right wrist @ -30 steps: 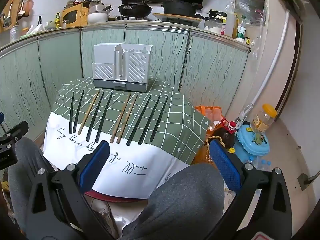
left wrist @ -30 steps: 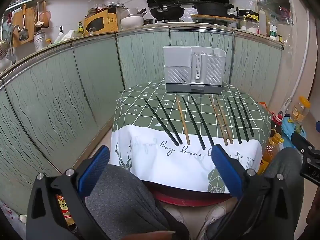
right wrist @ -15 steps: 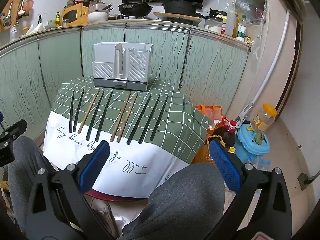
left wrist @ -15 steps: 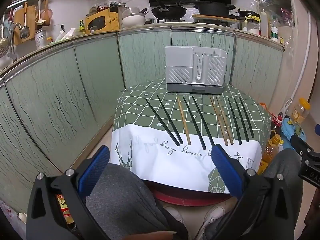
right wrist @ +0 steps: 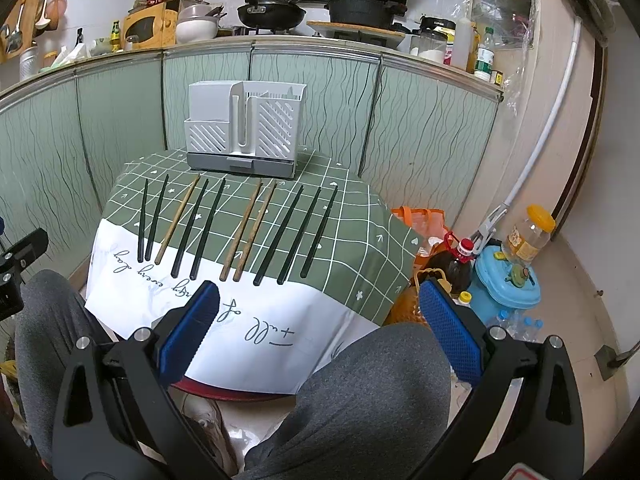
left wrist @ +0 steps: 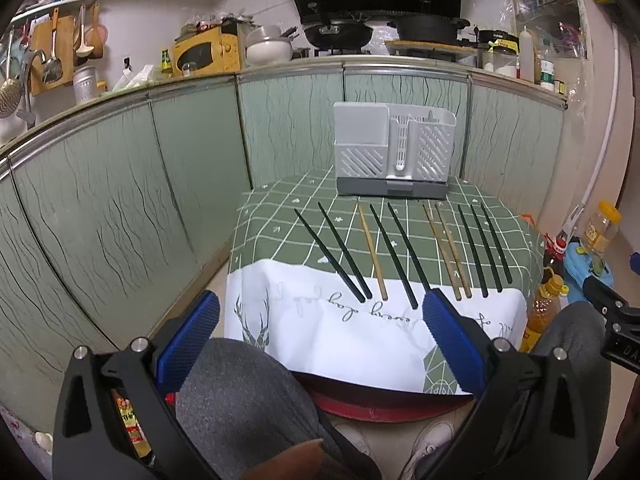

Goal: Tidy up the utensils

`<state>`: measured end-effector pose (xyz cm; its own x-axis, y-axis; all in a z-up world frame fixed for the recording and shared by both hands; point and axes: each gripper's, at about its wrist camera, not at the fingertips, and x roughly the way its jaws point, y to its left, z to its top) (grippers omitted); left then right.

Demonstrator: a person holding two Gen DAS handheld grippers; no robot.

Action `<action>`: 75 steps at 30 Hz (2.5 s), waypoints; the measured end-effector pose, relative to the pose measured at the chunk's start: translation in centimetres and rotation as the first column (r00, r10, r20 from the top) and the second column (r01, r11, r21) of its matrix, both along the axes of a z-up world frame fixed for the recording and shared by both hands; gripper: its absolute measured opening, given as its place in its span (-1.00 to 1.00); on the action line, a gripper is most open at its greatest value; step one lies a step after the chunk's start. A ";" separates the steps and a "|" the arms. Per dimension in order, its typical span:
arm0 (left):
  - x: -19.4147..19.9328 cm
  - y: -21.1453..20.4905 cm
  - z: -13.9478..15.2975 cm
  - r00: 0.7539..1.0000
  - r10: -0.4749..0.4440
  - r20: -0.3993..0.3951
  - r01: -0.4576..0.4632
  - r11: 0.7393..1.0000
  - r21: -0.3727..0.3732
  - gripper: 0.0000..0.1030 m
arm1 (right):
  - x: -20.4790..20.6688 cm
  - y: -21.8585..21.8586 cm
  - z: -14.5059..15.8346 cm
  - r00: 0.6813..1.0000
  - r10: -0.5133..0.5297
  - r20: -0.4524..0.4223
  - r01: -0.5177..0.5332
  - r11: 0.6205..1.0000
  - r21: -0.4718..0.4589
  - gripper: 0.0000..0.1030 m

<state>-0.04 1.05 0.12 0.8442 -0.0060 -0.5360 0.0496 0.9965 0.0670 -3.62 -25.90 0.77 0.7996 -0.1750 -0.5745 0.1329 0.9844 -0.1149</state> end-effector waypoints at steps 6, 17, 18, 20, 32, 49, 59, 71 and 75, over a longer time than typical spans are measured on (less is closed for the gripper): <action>0.2 0.0 -0.1 0.999 -0.052 -0.004 0.052 0.999 -0.005 0.93 | 0.1 0.1 -0.1 1.000 -0.004 -0.004 0.004 1.000 -0.010 0.86; -0.5 -0.2 0.0 0.996 -0.069 0.052 0.067 0.997 0.048 0.93 | 0.0 0.3 0.0 1.000 -0.008 0.003 0.008 0.999 -0.039 0.86; -0.5 -0.2 0.1 0.996 -0.075 0.054 0.072 0.996 0.047 0.93 | 0.0 0.3 0.0 1.000 -0.006 0.004 0.006 0.999 -0.037 0.86; -0.5 -0.2 0.1 0.995 -0.080 0.054 0.078 0.996 0.045 0.93 | 0.2 0.1 -0.1 1.000 -0.002 -0.007 0.002 0.999 -0.033 0.86; -0.1 0.5 -0.2 0.998 -0.045 0.031 0.044 0.999 0.025 0.93 | 0.6 0.0 -0.4 0.998 0.047 -0.052 -0.048 0.998 -0.032 0.86; 0.3 0.1 -0.9 0.999 -0.048 0.021 0.047 0.997 0.067 0.93 | 0.9 -0.5 -0.4 0.994 0.087 -0.059 -0.088 0.996 0.000 0.86; 1.3 0.5 -0.9 0.998 -0.067 0.009 0.067 0.997 0.045 0.93 | 1.5 -1.4 -0.1 0.995 0.091 -0.035 -0.091 0.996 0.010 0.86; 3.5 1.4 -1.6 0.997 -0.069 -0.027 0.069 0.998 -0.011 0.93 | 3.1 -2.2 -0.4 0.994 0.104 -0.024 -0.103 0.995 0.007 0.86; 4.3 1.5 -1.8 0.996 -0.082 -0.031 0.082 0.997 -0.014 0.93 | 3.9 -2.8 -0.6 0.994 0.107 -0.018 -0.107 0.994 0.027 0.85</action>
<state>4.25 2.50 -1.71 0.8231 -0.0816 -0.5620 0.1330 0.9898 0.0511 0.26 -28.68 0.12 0.8016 -0.0737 -0.5932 0.0246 0.9956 -0.0905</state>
